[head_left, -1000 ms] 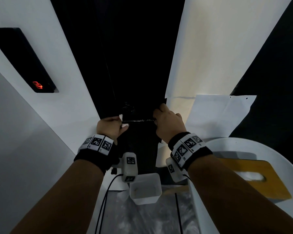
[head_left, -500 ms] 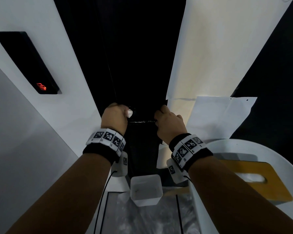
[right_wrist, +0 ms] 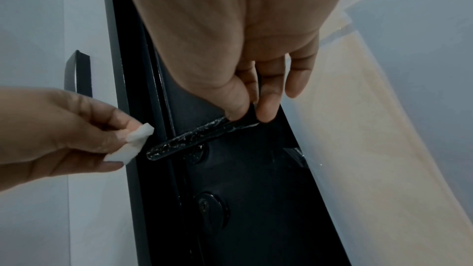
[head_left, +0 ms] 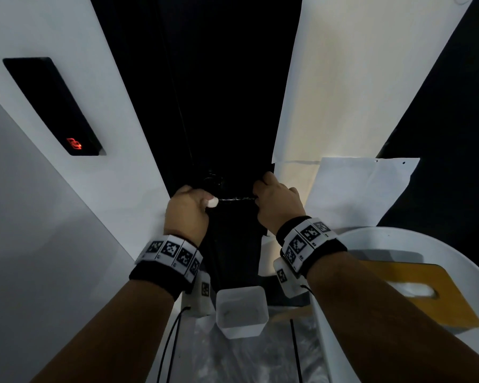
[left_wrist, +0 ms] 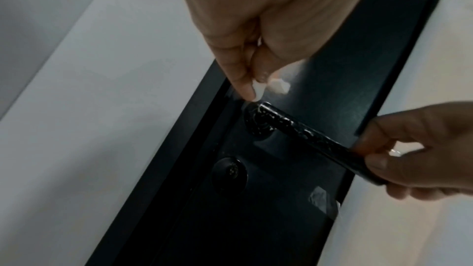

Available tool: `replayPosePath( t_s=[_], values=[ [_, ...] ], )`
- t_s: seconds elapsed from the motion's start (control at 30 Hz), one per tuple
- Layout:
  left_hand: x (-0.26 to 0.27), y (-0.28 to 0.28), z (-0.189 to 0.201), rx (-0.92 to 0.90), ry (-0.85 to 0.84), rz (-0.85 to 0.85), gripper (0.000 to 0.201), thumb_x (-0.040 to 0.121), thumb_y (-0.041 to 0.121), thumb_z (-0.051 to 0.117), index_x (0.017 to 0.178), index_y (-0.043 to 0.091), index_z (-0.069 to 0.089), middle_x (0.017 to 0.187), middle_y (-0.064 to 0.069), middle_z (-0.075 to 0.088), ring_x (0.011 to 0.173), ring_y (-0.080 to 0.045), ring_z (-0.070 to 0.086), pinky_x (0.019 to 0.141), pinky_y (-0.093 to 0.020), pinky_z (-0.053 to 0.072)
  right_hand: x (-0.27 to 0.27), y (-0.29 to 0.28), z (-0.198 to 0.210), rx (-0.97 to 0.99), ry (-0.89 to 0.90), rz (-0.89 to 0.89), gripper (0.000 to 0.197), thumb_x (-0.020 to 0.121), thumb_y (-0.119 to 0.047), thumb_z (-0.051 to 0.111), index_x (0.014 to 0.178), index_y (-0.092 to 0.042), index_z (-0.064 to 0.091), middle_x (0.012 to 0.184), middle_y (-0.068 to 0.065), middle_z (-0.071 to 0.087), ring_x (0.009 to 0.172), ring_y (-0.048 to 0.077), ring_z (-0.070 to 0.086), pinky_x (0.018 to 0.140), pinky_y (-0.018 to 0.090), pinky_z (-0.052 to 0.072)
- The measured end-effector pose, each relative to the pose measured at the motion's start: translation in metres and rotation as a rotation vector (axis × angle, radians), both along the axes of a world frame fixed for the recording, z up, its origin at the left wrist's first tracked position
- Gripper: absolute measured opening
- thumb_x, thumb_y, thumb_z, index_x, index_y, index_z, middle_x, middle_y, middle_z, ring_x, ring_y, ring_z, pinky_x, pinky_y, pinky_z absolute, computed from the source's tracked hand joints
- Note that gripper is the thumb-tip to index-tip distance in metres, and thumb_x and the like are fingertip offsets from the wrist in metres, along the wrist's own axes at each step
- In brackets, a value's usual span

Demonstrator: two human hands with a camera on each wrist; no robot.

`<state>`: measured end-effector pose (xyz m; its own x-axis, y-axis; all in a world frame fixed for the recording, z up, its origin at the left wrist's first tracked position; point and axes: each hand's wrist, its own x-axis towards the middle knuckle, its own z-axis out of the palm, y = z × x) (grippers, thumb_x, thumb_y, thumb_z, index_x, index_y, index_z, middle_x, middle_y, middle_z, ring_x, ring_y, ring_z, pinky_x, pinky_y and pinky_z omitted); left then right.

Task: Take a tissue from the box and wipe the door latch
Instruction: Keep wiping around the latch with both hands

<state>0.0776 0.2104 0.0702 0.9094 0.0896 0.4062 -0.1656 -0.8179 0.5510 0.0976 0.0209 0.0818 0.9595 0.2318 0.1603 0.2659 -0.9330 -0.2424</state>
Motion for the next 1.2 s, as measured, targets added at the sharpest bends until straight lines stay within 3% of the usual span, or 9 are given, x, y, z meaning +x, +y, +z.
replayPosePath(
  t_s=[0.17,0.3,0.47,0.57,0.63,0.8,0.87,1.0,1.2],
  values=[
    [-0.003,0.002,0.001,-0.244,-0.031,0.196,0.023,0.091,0.004,0.049,0.096,0.009,0.071,0.103,-0.006,0.069,0.091,-0.016,0.062,0.079,-0.012,0.037,0.000,0.000,-0.001,-0.004,-0.001,0.001,0.028,0.081,-0.003,0.050,0.107,-0.014,0.054,0.113,0.004,0.043,0.083,0.029,0.056,0.070,0.035,0.031],
    [0.017,0.004,-0.001,-0.316,0.076,0.292,0.019,0.090,0.016,0.055,0.099,0.014,0.071,0.094,-0.010,0.072,0.090,-0.027,0.065,0.079,-0.024,0.047,0.000,0.000,-0.001,0.000,0.004,0.003,0.029,0.082,-0.004,0.050,0.109,-0.014,0.054,0.115,0.005,0.042,0.085,0.030,0.056,0.071,0.035,0.032],
    [0.033,-0.005,-0.001,-0.446,0.193,0.302,0.016,0.087,0.020,0.058,0.092,0.023,0.074,0.086,-0.006,0.073,0.083,-0.026,0.067,0.080,-0.030,0.054,0.001,-0.001,-0.003,0.010,-0.004,0.008,0.027,0.082,-0.004,0.050,0.107,-0.014,0.054,0.114,0.005,0.043,0.084,0.029,0.057,0.071,0.036,0.033],
    [0.033,-0.006,-0.004,-0.647,0.250,0.281,0.015,0.085,0.020,0.063,0.077,0.028,0.072,0.078,0.000,0.071,0.070,-0.018,0.069,0.076,-0.038,0.059,0.002,-0.002,-0.003,0.013,-0.005,0.015,0.027,0.082,-0.004,0.050,0.108,-0.014,0.054,0.114,0.004,0.043,0.084,0.029,0.057,0.072,0.036,0.034],
    [0.029,-0.006,-0.005,-0.777,0.267,0.266,0.021,0.085,0.013,0.065,0.070,0.028,0.067,0.075,0.002,0.068,0.057,-0.005,0.067,0.072,-0.033,0.059,0.003,-0.002,-0.003,0.013,-0.006,0.016,0.027,0.082,-0.004,0.050,0.108,-0.014,0.055,0.114,0.004,0.043,0.084,0.029,0.057,0.073,0.036,0.034],
    [0.004,-0.008,-0.005,-0.959,0.265,0.192,0.006,0.087,-0.002,0.059,0.086,0.000,0.065,0.085,-0.006,0.070,0.060,-0.009,0.064,0.061,-0.020,0.058,0.003,0.000,-0.002,0.007,0.001,0.009,0.029,0.081,-0.003,0.050,0.108,-0.014,0.054,0.113,0.004,0.043,0.084,0.029,0.056,0.071,0.035,0.032],
    [-0.001,-0.002,-0.009,-0.924,0.250,0.171,0.007,0.088,0.002,0.060,0.088,-0.001,0.066,0.086,-0.009,0.071,0.066,-0.014,0.066,0.068,-0.029,0.060,0.002,0.000,-0.001,-0.006,0.005,0.008,0.029,0.081,-0.003,0.050,0.108,-0.014,0.054,0.113,0.005,0.043,0.084,0.029,0.056,0.070,0.035,0.031],
    [0.004,0.007,-0.017,-0.762,0.186,0.261,0.010,0.077,0.026,0.063,0.077,0.036,0.064,0.084,-0.001,0.071,0.081,-0.021,0.070,0.079,-0.043,0.058,0.000,0.000,0.000,-0.011,0.003,0.004,0.028,0.081,-0.004,0.049,0.107,-0.014,0.054,0.112,0.005,0.043,0.084,0.029,0.056,0.070,0.035,0.030],
    [0.007,-0.024,-0.015,-0.696,0.165,0.357,0.004,0.084,0.025,0.059,0.082,0.029,0.060,0.088,-0.003,0.072,0.083,-0.024,0.069,0.082,-0.039,0.056,-0.001,0.000,0.001,0.002,0.013,0.007,0.029,0.081,-0.004,0.049,0.108,-0.013,0.054,0.114,0.005,0.043,0.086,0.030,0.057,0.070,0.035,0.031]
  ],
)
